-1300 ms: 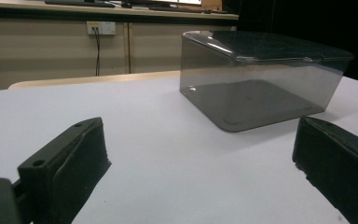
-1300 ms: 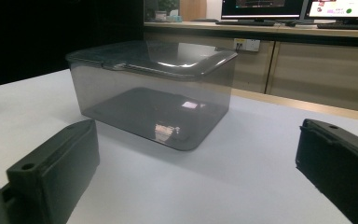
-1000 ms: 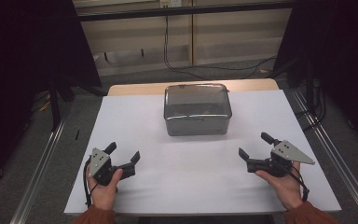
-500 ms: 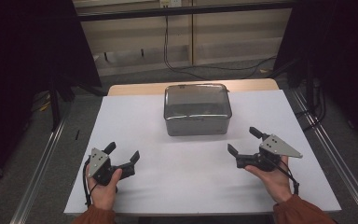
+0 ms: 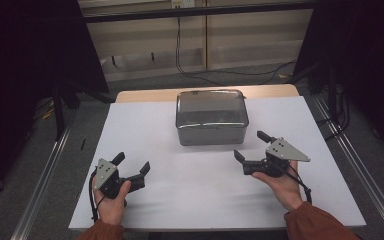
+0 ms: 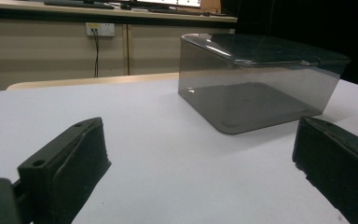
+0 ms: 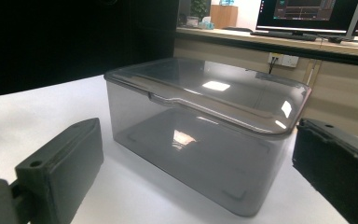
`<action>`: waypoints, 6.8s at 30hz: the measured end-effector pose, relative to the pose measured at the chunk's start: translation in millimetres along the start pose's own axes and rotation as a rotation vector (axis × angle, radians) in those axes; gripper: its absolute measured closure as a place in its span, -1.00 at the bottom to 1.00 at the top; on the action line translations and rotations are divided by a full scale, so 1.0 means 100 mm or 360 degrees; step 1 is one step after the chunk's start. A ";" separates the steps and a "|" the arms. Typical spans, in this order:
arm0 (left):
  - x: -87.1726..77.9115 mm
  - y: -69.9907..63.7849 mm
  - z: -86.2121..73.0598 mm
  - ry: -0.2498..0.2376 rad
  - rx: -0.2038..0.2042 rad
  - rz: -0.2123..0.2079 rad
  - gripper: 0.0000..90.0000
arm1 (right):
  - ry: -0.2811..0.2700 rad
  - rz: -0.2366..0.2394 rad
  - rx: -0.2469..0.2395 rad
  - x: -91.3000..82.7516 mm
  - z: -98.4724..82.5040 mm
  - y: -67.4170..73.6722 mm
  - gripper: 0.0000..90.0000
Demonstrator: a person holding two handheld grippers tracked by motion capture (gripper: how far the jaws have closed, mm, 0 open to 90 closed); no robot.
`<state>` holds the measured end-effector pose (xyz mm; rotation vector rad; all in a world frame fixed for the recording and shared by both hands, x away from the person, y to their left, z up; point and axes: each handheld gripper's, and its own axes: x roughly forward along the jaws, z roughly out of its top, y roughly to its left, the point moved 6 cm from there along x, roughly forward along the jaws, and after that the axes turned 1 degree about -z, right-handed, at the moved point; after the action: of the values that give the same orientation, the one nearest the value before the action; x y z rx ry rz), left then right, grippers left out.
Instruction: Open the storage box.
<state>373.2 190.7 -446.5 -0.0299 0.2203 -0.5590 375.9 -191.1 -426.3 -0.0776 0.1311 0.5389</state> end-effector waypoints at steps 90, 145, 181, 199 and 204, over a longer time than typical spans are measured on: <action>0.05 0.00 -0.01 0.0028 0.0085 -0.0047 -0.79 | 0.0335 -0.0240 -0.1964 1.00 0.02 0.48 0.71; 0.58 -0.25 0.38 -0.0018 0.0110 -0.0256 -0.95 | 0.0246 -0.0262 -0.1865 0.99 0.25 0.42 0.73; 1.59 -0.26 0.61 -0.0064 0.0376 -0.0244 -0.88 | 0.0186 -0.0319 -0.1837 1.04 0.52 0.38 0.77; 1.77 -0.37 0.61 -0.0136 0.0449 -0.0300 -0.45 | 0.0208 -0.0288 -0.1784 1.02 0.42 0.40 0.72; 1.78 -0.37 0.60 -0.0141 0.0454 -0.0291 -0.35 | 0.0211 -0.0268 -0.1757 1.02 0.41 0.40 0.71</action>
<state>514.0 63.4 -420.7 0.2034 0.0498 -0.7656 446.4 -101.2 -402.3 -1.1908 -0.0581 0.3839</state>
